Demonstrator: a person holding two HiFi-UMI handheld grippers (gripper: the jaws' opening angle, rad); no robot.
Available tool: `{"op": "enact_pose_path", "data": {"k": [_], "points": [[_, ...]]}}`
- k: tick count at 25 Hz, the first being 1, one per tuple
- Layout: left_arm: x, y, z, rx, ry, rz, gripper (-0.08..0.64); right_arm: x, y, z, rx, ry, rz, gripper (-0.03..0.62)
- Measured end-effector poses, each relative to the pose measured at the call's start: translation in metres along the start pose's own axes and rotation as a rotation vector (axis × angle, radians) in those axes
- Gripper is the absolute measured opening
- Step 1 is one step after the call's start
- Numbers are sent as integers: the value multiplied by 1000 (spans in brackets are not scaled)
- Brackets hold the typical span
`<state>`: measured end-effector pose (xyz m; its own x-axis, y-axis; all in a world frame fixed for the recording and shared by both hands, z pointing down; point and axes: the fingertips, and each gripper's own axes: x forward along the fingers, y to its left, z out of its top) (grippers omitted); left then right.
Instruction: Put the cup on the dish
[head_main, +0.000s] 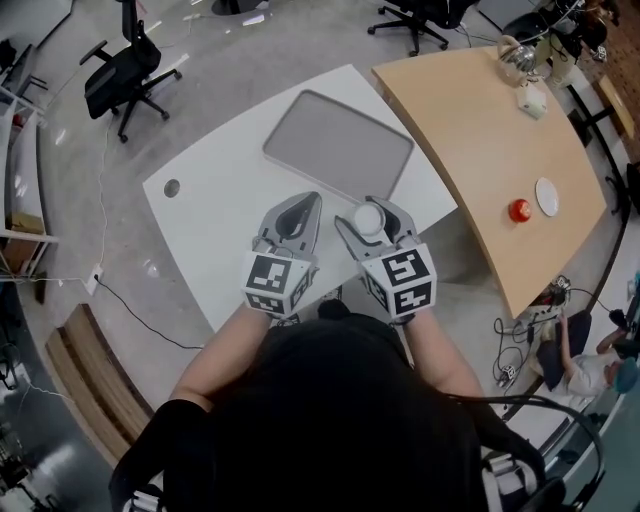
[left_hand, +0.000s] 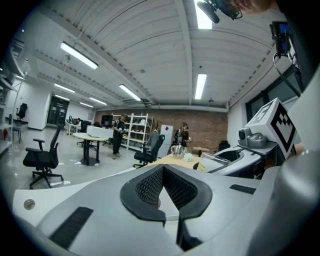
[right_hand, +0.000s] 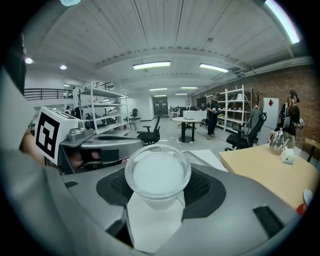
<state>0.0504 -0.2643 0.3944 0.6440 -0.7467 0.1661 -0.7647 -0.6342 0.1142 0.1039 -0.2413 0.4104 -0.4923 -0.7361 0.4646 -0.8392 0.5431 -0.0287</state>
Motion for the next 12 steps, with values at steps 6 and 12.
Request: {"op": "enact_pose_path", "data": {"k": [6, 12], "points": [[44, 16, -8, -8, 18, 41, -3, 31, -38, -2, 1, 8, 24, 256], [91, 39, -15, -8, 33, 95, -3, 64, -78, -6, 14, 33, 54, 256]]}}
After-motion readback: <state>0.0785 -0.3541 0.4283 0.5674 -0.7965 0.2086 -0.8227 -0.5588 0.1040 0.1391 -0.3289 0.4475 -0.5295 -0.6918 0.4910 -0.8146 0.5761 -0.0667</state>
